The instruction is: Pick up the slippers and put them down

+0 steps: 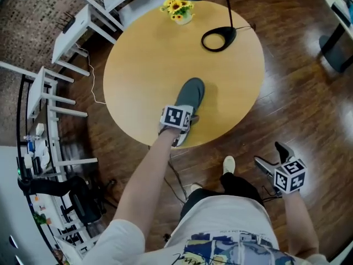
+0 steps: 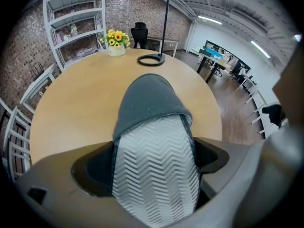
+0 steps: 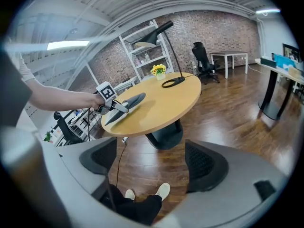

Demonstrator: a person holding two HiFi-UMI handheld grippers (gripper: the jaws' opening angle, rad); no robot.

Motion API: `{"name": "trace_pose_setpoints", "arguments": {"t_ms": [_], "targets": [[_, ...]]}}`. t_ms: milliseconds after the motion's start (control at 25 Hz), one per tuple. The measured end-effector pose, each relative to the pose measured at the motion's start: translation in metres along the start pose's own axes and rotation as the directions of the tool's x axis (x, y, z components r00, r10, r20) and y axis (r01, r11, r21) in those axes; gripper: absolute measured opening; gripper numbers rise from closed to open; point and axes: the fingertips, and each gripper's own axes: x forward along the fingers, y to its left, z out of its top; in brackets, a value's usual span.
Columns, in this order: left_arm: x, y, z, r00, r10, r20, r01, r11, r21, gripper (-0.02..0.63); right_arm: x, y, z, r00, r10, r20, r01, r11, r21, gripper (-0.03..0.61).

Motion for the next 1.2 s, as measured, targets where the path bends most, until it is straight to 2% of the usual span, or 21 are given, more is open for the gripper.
{"name": "trace_pose_setpoints", "arguments": {"t_ms": [120, 240, 360, 480, 600, 760, 920, 1200], "targets": [[-0.025, 0.006, -0.013, 0.999, -0.007, 0.043, 0.008, 1.000, -0.021, 0.512, 0.017, 0.023, 0.007, 0.999, 0.044, -0.016, -0.045, 0.997, -0.057, 0.446], [-0.041, 0.033, -0.046, 0.998, 0.001, 0.070, 0.002, 0.999, -0.032, 0.511, 0.055, 0.058, 0.002, 0.995, 0.091, -0.028, -0.093, 0.990, -0.104, 0.445], [-0.086, 0.055, -0.084, 0.994, 0.021, 0.108, -0.015, 0.998, -0.056, 0.511, 0.068, 0.107, 0.002, 0.990, 0.131, -0.048, -0.137, 0.978, -0.158, 0.437], [-0.140, 0.069, -0.136, 0.989, 0.047, 0.138, -0.033, 0.994, -0.103, 0.511, 0.063, 0.161, -0.002, 0.983, 0.168, -0.070, -0.179, 0.960, -0.216, 0.433], [-0.175, 0.108, -0.206, 0.983, 0.098, 0.155, -0.072, 0.983, -0.168, 0.511, 0.086, 0.224, -0.019, 0.973, 0.209, -0.099, -0.229, 0.937, -0.265, 0.433], [-0.220, 0.167, -0.311, 0.973, 0.174, 0.154, -0.127, 0.953, -0.274, 0.511, 0.121, 0.315, -0.043, 0.952, 0.267, -0.147, -0.301, 0.895, -0.330, 0.433], [-0.253, 0.200, -0.408, 0.966, 0.213, 0.146, -0.145, 0.916, -0.374, 0.511, 0.135, 0.391, -0.075, 0.935, 0.296, -0.197, -0.350, 0.861, -0.370, 0.433], [-0.275, 0.251, -0.570, 0.956, 0.277, 0.102, -0.181, 0.825, -0.535, 0.511, 0.178, 0.505, -0.132, 0.907, 0.335, -0.254, -0.415, 0.815, -0.405, 0.433]]}}
